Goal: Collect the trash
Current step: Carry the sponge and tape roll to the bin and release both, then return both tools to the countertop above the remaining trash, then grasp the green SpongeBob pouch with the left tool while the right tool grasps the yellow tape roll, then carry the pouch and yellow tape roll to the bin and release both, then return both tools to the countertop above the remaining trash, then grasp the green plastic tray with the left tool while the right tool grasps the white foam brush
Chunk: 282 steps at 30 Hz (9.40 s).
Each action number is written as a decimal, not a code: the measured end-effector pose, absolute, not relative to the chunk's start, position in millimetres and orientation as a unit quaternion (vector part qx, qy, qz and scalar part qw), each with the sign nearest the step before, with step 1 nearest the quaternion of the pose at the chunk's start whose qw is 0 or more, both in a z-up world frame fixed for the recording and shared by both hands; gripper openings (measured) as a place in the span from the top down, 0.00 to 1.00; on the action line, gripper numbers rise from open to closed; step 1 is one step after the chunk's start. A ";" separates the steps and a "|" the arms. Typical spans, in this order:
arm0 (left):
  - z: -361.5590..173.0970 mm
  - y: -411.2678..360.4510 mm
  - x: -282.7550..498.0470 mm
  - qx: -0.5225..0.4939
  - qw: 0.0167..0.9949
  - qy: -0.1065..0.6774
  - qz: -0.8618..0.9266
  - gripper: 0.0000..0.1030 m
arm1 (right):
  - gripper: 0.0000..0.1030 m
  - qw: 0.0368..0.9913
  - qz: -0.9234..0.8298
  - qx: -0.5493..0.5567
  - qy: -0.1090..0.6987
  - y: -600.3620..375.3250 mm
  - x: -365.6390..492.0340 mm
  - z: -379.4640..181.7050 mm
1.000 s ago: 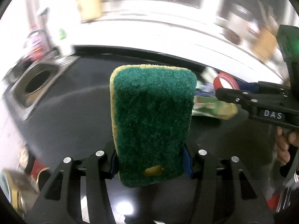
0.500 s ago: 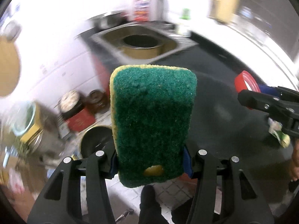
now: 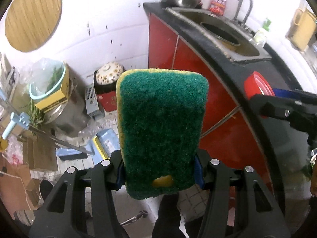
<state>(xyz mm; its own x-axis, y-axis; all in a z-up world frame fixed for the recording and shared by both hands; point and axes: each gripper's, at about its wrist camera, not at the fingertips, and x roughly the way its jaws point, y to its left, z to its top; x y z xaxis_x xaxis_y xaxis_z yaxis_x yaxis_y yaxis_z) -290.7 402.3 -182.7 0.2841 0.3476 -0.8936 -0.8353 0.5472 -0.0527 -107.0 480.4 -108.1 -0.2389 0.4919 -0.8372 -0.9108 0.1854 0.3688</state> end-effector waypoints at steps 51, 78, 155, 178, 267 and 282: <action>-103.9 165.9 -41.8 -0.030 0.908 0.418 0.007 0.09 | 0.13 0.825 0.281 -0.038 0.488 105.4 62.9 -20.6; -135.5 -86.8 84.1 0.167 0.869 0.409 -0.222 0.09 | 0.13 0.839 0.114 0.026 0.531 -208.0 76.0 -96.4; -81.6 101.0 -22.7 -0.022 0.898 0.438 0.040 0.82 | 0.47 0.812 0.342 -0.118 0.458 25.7 75.2 -57.7; -189.1 412.1 -285.4 -0.243 0.770 0.471 0.355 0.82 | 0.47 0.583 0.598 -0.212 0.507 479.2 -87.0 -126.4; -198.8 -76.1 259.6 0.191 0.821 0.473 -0.257 0.08 | 0.18 0.818 0.138 -0.008 0.558 -187.2 222.3 -149.7; -234.1 -74.7 284.6 0.179 0.786 0.494 -0.326 0.68 | 0.80 0.786 0.156 -0.014 0.599 -184.4 279.7 -209.7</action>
